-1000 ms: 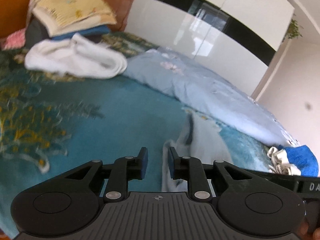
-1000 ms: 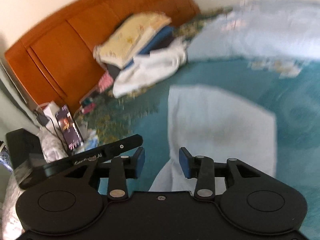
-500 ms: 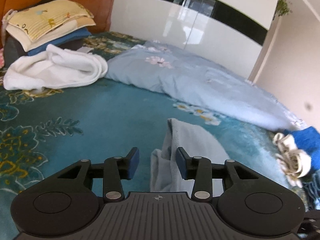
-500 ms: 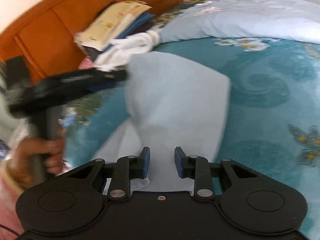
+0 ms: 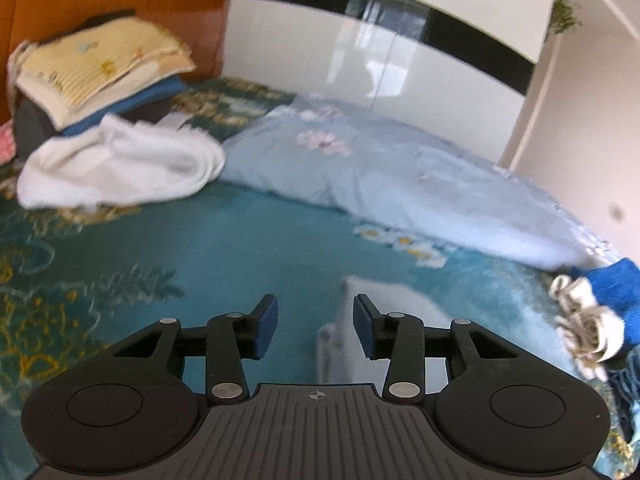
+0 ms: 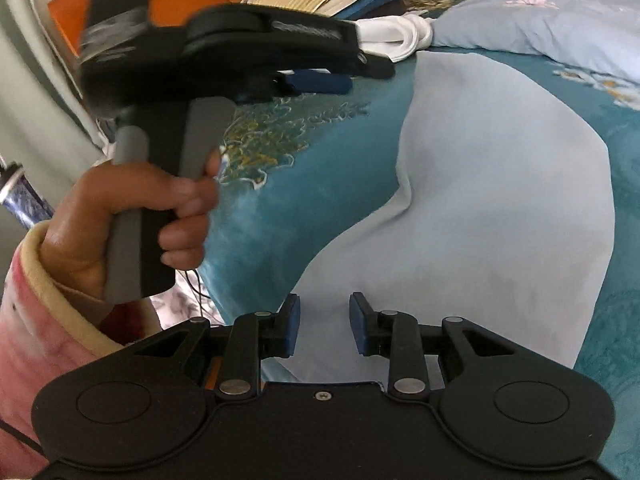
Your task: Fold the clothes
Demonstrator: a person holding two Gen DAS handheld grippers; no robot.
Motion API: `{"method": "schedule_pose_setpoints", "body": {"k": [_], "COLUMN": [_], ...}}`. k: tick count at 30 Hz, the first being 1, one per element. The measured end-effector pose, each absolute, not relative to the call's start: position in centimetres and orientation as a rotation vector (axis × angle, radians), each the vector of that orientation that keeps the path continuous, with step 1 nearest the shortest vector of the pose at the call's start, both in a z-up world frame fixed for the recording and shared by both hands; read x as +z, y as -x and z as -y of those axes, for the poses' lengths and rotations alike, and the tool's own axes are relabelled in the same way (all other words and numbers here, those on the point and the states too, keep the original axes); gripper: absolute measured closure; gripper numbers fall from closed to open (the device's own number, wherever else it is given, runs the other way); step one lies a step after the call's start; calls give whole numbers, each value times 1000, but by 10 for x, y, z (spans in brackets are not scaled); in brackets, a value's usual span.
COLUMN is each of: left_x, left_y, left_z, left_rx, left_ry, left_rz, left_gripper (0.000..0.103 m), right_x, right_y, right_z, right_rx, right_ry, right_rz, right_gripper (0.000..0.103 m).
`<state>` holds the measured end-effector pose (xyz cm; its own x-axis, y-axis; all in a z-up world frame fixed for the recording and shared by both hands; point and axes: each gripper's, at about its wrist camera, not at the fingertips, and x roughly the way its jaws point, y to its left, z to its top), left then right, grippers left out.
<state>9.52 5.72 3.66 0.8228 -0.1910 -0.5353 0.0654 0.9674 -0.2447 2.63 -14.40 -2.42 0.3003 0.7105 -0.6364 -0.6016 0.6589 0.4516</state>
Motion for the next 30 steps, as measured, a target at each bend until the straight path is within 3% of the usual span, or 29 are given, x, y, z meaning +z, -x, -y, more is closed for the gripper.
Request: {"method": "schedule_pose_setpoints", "body": {"k": [10,12,15,30], "left_x": [39,29,16,-17], "left_y": [-115,-118,-120,-148], "left_z": [-22,-21,-19,-33], "left_rx": [-217,-222,-217,-193], "left_ry": [185,203,196,239], "left_rz": [-594,-620,-650,-730], "left_gripper": [61,63,63,62], "right_x": [33,33,28,-14], "right_y": [-63,-76,-95,-144], "right_z": [218,224,226,187], "right_rx": [592,546,523,530], "right_ry": [-175,-180,-203,-202], "right_rz": [-660,-658,-676,-753], "right_gripper": [72,73,91,93]}}
